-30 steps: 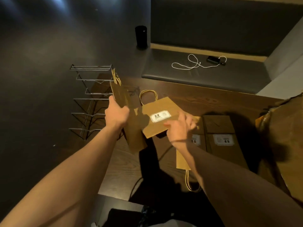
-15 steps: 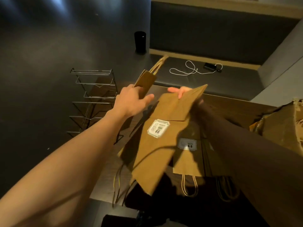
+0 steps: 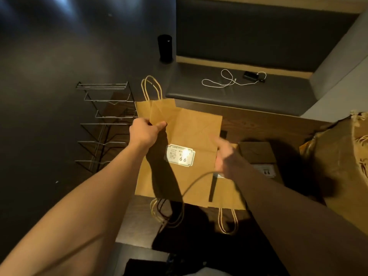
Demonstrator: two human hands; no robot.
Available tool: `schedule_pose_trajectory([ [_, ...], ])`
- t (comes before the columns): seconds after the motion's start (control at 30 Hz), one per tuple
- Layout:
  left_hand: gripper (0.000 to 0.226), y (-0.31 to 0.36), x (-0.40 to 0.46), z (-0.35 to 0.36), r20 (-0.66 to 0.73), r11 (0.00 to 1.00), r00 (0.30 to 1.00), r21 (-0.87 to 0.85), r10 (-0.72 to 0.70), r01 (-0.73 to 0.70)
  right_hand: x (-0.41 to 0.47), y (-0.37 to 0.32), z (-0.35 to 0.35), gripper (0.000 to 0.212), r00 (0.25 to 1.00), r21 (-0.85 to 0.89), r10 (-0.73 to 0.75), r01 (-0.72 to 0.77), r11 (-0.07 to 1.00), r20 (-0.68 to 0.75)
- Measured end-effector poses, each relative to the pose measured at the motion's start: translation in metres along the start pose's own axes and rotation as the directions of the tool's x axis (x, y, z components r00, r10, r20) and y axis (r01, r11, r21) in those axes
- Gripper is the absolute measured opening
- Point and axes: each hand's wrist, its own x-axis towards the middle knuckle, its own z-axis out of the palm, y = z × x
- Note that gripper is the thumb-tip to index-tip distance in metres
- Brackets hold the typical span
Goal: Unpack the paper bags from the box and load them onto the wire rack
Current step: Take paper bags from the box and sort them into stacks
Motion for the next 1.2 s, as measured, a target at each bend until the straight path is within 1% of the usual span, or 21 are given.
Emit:
schedule_pose_trajectory([
  [0.03, 0.025, -0.003, 0.001, 0.002, -0.009, 0.998, 1.000, 0.061, 0.023, -0.023, -0.002, 0.005, 0.001, 0.023, 1.000, -0.102, -0.006, 0.003, 0.995, -0.026],
  [0.1, 0.027, -0.008, -0.001, 0.005, -0.086, 0.974, 0.986, 0.192, 0.140, -0.121, 0.007, 0.021, -0.003, 0.039, 0.979, -0.200, -0.090, 0.052, 0.978, -0.184],
  [0.13, 0.027, -0.009, -0.003, 0.004, -0.163, 0.953, 0.961, 0.242, 0.224, -0.181, 0.011, 0.024, -0.003, 0.048, 0.964, -0.190, -0.129, 0.086, 0.978, -0.232],
  [0.2, 0.027, -0.003, -0.008, -0.003, -0.307, 0.910, 0.871, 0.287, 0.384, -0.300, 0.022, 0.030, -0.008, 0.045, 0.939, -0.240, -0.197, 0.129, 0.962, -0.282],
  [0.27, 0.032, 0.004, -0.009, -0.014, -0.366, 0.876, 0.799, 0.272, 0.477, -0.398, 0.032, 0.035, -0.009, 0.047, 0.935, -0.325, -0.200, 0.099, 0.940, -0.293],
  [0.37, 0.023, 0.012, -0.007, -0.027, -0.420, 0.840, 0.732, 0.187, 0.537, -0.509, 0.042, 0.036, -0.001, 0.057, 0.956, -0.428, -0.127, 0.002, 0.904, -0.264],
  [0.43, 0.019, 0.016, -0.008, -0.031, -0.425, 0.848, 0.751, 0.088, 0.506, -0.522, 0.047, 0.037, 0.008, 0.060, 0.969, -0.523, -0.095, -0.039, 0.852, -0.227],
  [0.5, 0.033, 0.013, -0.008, -0.034, -0.410, 0.865, 0.795, -0.031, 0.446, -0.501, 0.049, 0.039, 0.020, 0.059, 0.970, -0.648, -0.101, -0.070, 0.759, -0.223],
  [0.57, 0.056, 0.007, -0.009, -0.035, -0.377, 0.836, 0.806, -0.130, 0.456, -0.534, 0.051, 0.043, 0.025, 0.055, 0.971, -0.656, -0.116, -0.051, 0.753, -0.208],
  [0.6, 0.065, 0.004, -0.009, -0.035, -0.357, 0.824, 0.808, -0.152, 0.470, -0.546, 0.050, 0.044, 0.027, 0.050, 0.975, -0.617, -0.108, -0.037, 0.786, -0.196],
  [0.67, 0.078, 0.001, -0.007, -0.032, -0.283, 0.835, 0.843, -0.188, 0.458, -0.517, 0.048, 0.041, 0.032, 0.041, 0.984, -0.438, -0.005, -0.074, 0.896, -0.177],
  [0.73, 0.088, 0.002, -0.008, -0.024, -0.138, 0.863, 0.907, -0.278, 0.398, -0.421, 0.045, 0.033, 0.031, 0.055, 0.975, -0.193, 0.173, -0.198, 0.961, -0.138],
  [0.77, 0.086, 0.004, -0.009, -0.020, -0.040, 0.870, 0.921, -0.312, 0.389, -0.381, 0.043, 0.028, 0.029, 0.066, 0.969, -0.121, 0.225, -0.237, 0.964, -0.103],
  [0.8, 0.073, 0.004, -0.008, -0.014, 0.056, 0.874, 0.910, -0.309, 0.410, -0.375, 0.041, 0.021, 0.026, 0.076, 0.967, -0.052, 0.247, -0.250, 0.967, -0.064],
  [0.87, 0.038, 0.003, -0.008, 0.000, 0.214, 0.868, 0.850, -0.251, 0.482, -0.429, 0.036, 0.009, 0.015, 0.082, 0.974, 0.096, 0.223, -0.226, 0.969, 0.041],
  [0.93, 0.030, -0.001, -0.011, 0.013, 0.377, 0.866, 0.782, -0.149, 0.496, -0.478, 0.024, -0.002, 0.007, 0.058, 0.982, 0.107, 0.157, -0.168, 0.980, 0.106],
  [1.0, 0.036, -0.003, -0.015, 0.025, 0.533, 0.873, 0.752, 0.049, 0.388, -0.485, 0.016, -0.010, -0.005, 0.033, 0.987, -0.003, 0.090, -0.091, 0.996, 0.133],
  [1.03, 0.038, -0.005, -0.016, 0.031, 0.560, 0.887, 0.765, 0.108, 0.319, -0.449, 0.014, -0.012, -0.013, 0.028, 0.990, -0.040, 0.048, -0.043, 0.998, 0.136],
  [1.07, 0.044, -0.010, -0.016, 0.037, 0.561, 0.912, 0.777, 0.091, 0.285, -0.400, 0.015, -0.011, -0.022, 0.030, 0.990, -0.052, 0.011, -0.004, 0.999, 0.138],
  [1.13, 0.054, -0.019, -0.017, 0.048, 0.481, 0.982, 0.859, -0.148, 0.176, -0.119, 0.019, -0.006, -0.040, 0.036, 0.995, -0.079, 0.001, 0.007, 0.997, 0.101],
  [1.2, 0.051, -0.026, -0.019, 0.069, 0.515, 0.948, 0.856, -0.292, 0.042, 0.129, 0.017, -0.002, -0.058, 0.033, 1.000, -0.116, -0.008, 0.011, 0.993, 0.020],
])
